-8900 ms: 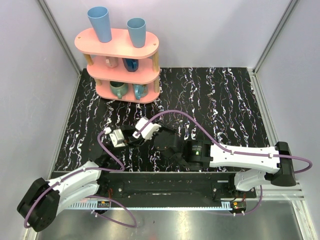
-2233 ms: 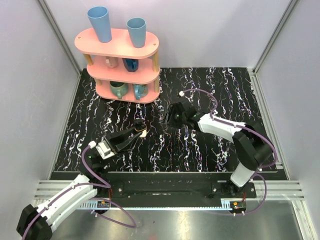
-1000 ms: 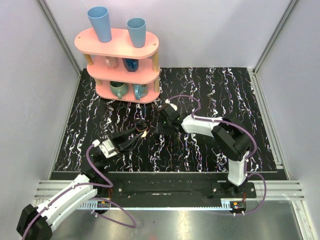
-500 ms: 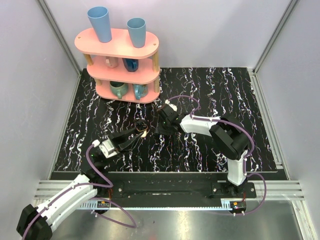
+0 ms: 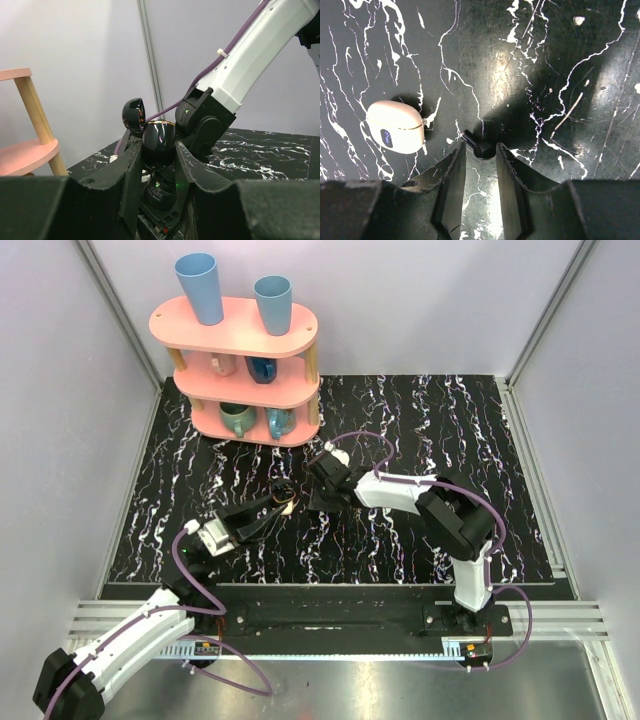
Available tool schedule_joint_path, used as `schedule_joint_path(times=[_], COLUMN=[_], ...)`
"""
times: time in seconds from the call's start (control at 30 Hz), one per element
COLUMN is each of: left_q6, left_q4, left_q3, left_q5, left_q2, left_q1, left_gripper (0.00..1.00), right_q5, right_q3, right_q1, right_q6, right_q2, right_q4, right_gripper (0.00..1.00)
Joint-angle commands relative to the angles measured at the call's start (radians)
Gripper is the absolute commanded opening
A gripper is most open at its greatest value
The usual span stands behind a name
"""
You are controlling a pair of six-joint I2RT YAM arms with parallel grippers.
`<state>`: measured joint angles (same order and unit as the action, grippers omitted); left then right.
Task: Insert the wireless bluetooth earbuds into the charging case
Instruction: Pick up the earbud from the center of the board.
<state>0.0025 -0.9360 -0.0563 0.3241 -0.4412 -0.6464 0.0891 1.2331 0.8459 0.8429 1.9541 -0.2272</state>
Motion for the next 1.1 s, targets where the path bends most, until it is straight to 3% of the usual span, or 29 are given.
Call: schedule_joint_path(times=[0.0, 0.23, 0.43, 0.5, 0.63, 1.07], left_q6=[0.004, 0.005, 0.007, 0.008, 0.011, 0.025], left_q4=[-0.06, -0.052, -0.046, -0.041, -0.034, -0.012], left_q3=[-0.005, -0.004, -0.007, -0.007, -0.008, -0.022], left_q5=[-0.016, -0.02, -0.019, -0.017, -0.019, -0.017], left_q2=[-0.01, -0.001, -0.001, 0.001, 0.004, -0.008], left_q1=[-0.002, -0.002, -0.001, -0.002, -0.001, -0.001], left_gripper=[0.0, 0.0, 0.0, 0.0, 0.0, 0.0], right_q5=[0.041, 0.058, 0.063, 0.063, 0.069, 0.072], right_q3=[0.043, 0.055, 0.06, 0.06, 0.062, 0.042], right_q1=[0.013, 0.013, 0.013, 0.013, 0.013, 0.012], right_q6=[-0.008, 0.001, -0.004, -0.005, -0.016, -0.041], right_q2=[0.02, 0.032, 0.031, 0.025, 0.002, -0.095], right_q4=[-0.026, -0.043, -0.05, -0.05, -0.052, -0.058], right_gripper=[0.38, 0.34, 0.24, 0.16, 0.13, 0.12])
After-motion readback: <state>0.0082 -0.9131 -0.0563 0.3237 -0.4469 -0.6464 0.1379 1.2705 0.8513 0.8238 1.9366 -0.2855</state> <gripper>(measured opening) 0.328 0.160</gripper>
